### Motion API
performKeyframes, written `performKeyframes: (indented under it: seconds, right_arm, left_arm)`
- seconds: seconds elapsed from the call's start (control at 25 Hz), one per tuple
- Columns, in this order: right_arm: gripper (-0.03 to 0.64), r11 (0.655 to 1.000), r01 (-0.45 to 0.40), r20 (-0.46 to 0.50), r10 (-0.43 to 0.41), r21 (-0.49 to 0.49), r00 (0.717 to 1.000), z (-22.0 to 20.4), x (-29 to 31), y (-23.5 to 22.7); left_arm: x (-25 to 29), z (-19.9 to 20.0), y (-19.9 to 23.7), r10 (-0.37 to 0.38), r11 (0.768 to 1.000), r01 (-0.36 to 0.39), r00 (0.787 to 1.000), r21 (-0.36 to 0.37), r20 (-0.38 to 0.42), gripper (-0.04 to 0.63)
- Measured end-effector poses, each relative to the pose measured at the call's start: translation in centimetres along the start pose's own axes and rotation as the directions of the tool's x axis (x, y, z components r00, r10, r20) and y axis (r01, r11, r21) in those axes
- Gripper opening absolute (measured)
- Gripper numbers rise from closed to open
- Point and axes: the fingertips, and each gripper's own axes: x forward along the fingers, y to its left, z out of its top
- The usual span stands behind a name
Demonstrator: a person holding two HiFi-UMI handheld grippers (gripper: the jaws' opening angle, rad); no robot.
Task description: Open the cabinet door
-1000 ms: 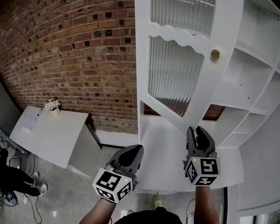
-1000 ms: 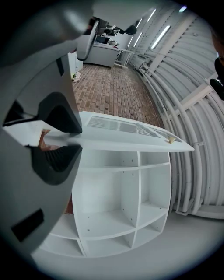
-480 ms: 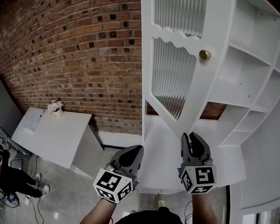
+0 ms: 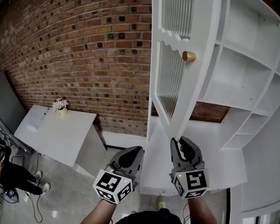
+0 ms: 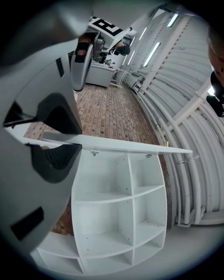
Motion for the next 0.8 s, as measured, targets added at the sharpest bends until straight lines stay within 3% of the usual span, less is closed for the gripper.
performKeyframes:
  seconds: [0.8]
  right_arm:
    - [0.092,0.980,-0.190,-0.005,0.190,-0.055,0.982,1.5,3.7,10.4]
  left_arm:
    - [-5.2,1.0,2.6,0.089,0.996,-0.089,0.996,-0.001,0.026,0.006]
